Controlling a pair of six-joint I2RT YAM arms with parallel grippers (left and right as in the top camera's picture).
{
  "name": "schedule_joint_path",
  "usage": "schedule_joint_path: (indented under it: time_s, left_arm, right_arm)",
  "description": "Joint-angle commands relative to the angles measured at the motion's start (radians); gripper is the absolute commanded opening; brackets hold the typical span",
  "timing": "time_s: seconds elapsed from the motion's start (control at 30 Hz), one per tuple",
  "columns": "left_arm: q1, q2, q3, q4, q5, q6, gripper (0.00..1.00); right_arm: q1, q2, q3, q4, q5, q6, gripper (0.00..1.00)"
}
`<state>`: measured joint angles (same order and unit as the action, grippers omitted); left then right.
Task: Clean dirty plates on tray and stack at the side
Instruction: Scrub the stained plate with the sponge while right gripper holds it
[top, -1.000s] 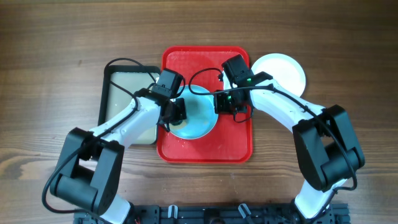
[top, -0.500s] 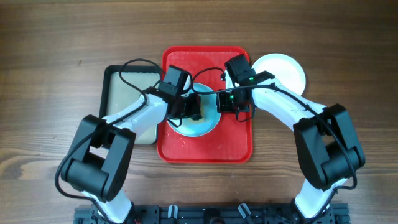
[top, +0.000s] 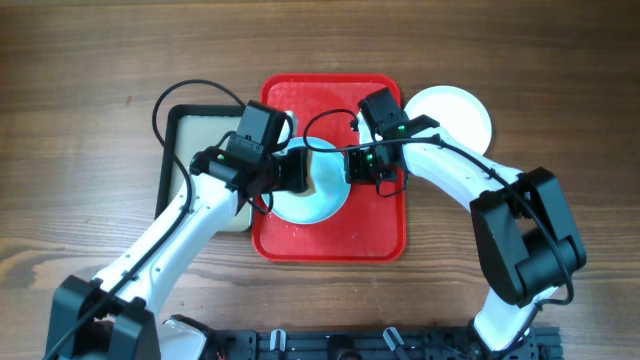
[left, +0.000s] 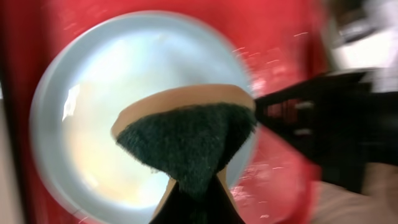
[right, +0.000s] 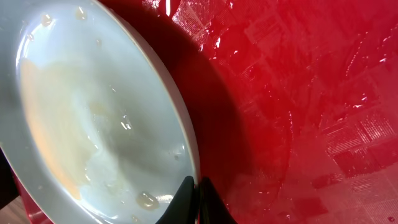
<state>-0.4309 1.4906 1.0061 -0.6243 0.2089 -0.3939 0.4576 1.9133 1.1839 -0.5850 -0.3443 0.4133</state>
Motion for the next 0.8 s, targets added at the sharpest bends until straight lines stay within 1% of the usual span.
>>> schedule_joint_path:
  time_s: [0.0, 0.07, 0.2, 0.27, 0.4, 0.47, 0.57, 0.6, 0.7, 0.77]
  left_arm:
    - [0.003, 0.064, 0.001, -0.034, -0.148, 0.02, 0.04]
    - [0.004, 0.111, -0.013, -0.023, -0.156, 0.02, 0.04]
    - [0.004, 0.202, -0.013, -0.016, -0.233, 0.01, 0.04]
    - [0.004, 0.244, -0.013, -0.019, -0.269, -0.035, 0.04]
    - [0.003, 0.324, -0.013, -0.005, -0.269, -0.119, 0.04]
    - [0.003, 0.375, -0.014, 0.019, -0.208, -0.138, 0.04]
    - [0.001, 0.404, -0.014, 0.085, -0.038, -0.127, 0.04]
    - [-0.001, 0.404, -0.014, 0.121, 0.045, -0.096, 0.04]
    - [-0.005, 0.404, -0.014, 0.209, 0.231, -0.027, 0.04]
    - [-0.003, 0.399, -0.013, 0.235, 0.291, -0.024, 0.04]
  right_arm:
    - [0.005, 0.011, -0.002, 0.005, -0.023, -0.02, 0.04]
    - [0.005, 0.011, -0.002, 0.005, -0.023, -0.02, 0.04]
    - [0.005, 0.011, -0.002, 0.002, -0.016, -0.02, 0.04]
    - [0.005, 0.011, -0.002, 0.002, -0.016, -0.02, 0.04]
    - [0.005, 0.011, -0.002, 0.002, -0.016, -0.02, 0.04]
    - [0.005, 0.011, -0.002, 0.001, -0.016, -0.02, 0.04]
    - [0.005, 0.011, -0.002, 0.002, -0.016, -0.02, 0.04]
    - [0.005, 0.011, -0.002, 0.002, -0.016, -0.019, 0.04]
    - [0.005, 0.011, -0.002, 0.002, -0.016, -0.018, 0.04]
    - [0.005, 0.011, -0.002, 0.002, -0.016, -0.019, 0.04]
